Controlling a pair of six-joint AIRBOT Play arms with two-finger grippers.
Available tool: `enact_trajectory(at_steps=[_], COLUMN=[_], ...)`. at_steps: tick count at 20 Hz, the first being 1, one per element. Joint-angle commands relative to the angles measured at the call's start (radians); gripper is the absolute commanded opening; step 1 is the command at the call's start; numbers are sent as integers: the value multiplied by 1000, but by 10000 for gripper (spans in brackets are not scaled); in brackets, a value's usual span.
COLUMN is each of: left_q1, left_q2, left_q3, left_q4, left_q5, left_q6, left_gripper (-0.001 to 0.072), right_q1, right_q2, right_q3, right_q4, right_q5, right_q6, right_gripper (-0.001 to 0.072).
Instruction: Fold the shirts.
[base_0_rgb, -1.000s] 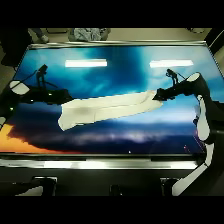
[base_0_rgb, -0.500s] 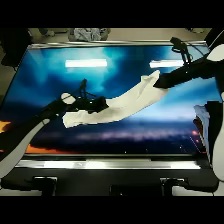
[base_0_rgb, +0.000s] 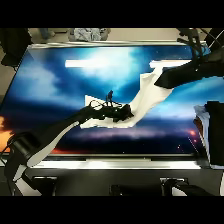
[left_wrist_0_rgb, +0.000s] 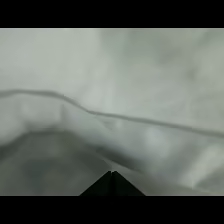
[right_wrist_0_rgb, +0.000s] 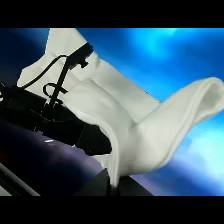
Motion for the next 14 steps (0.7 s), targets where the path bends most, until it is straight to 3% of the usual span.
enact_trajectory(at_steps=[1,6,11,14], left_q1=[56,296,616,722], left_q2=[11,337,644,756], left_q3=[31,-40,-68,-68], left_q4=[117,727,793,792], left_q5=[-83,-259,-348,-349], left_q6=[25,-70,-64,-65], left_gripper=[25,26,27,27], right_q1=[6,139,407,501], right_q2=[-15,-153,-358,-489], right_q3=[-1,-1,-1,-1], right_q4=[29,60,127,193], right_q5=[-48,-138,-383,-452], right_q6=[10,10,17,53], right_gripper=[39,40,42,47])
